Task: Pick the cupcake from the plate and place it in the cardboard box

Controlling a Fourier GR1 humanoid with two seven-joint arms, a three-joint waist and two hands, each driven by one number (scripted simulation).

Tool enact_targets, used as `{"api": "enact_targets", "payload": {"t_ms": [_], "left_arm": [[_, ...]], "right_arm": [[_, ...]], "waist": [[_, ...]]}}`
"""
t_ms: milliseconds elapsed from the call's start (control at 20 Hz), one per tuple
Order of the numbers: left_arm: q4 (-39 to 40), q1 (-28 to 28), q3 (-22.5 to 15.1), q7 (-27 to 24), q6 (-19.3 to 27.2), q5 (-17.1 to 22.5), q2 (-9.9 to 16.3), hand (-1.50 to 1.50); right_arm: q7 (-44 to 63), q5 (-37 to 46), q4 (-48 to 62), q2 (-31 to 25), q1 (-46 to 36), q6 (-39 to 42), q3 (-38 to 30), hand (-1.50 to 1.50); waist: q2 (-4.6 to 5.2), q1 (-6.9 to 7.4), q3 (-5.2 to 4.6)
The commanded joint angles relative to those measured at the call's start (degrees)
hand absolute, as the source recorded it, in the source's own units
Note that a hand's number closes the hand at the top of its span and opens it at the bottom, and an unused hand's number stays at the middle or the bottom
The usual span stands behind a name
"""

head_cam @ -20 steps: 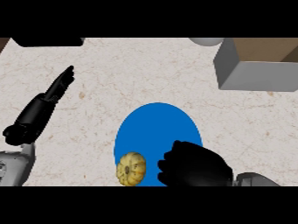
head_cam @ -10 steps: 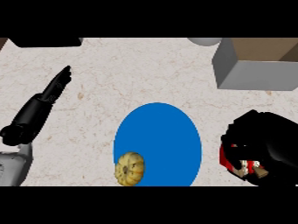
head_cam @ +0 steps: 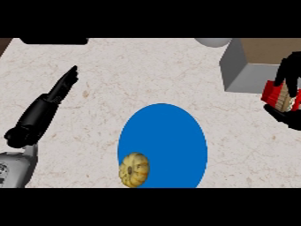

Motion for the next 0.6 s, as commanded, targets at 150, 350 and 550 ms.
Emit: {"api": "enact_targets", "payload": {"t_ms": [150, 350, 550], "left_arm": [[3.77, -3.98, 0.53, -0.38, -1.15, -0.47, -1.04, 0.0], [2.31, -2.94, 1.86, -1.35, -2.78, 1.05, -0.06, 0.0], [2.08, -4.33, -1.28, 0.02, -0.7, -1.24, -3.32, 0.0]], "right_arm": [[-4.56, 4.68, 24.75, 0.95, -14.36, 2.27, -2.23, 1.5], [-8.82, 12.25, 35.5, -1.13, -19.77, 2.74, 0.64, 1.5], [-10.66, 17.68, 42.7, -3.07, -21.66, 8.66, 6.58, 1.5]], "waist": [[0.54, 1.16, 0.0], [0.7, 2.07, 0.01], [1.04, 2.6, 0.0]]}}
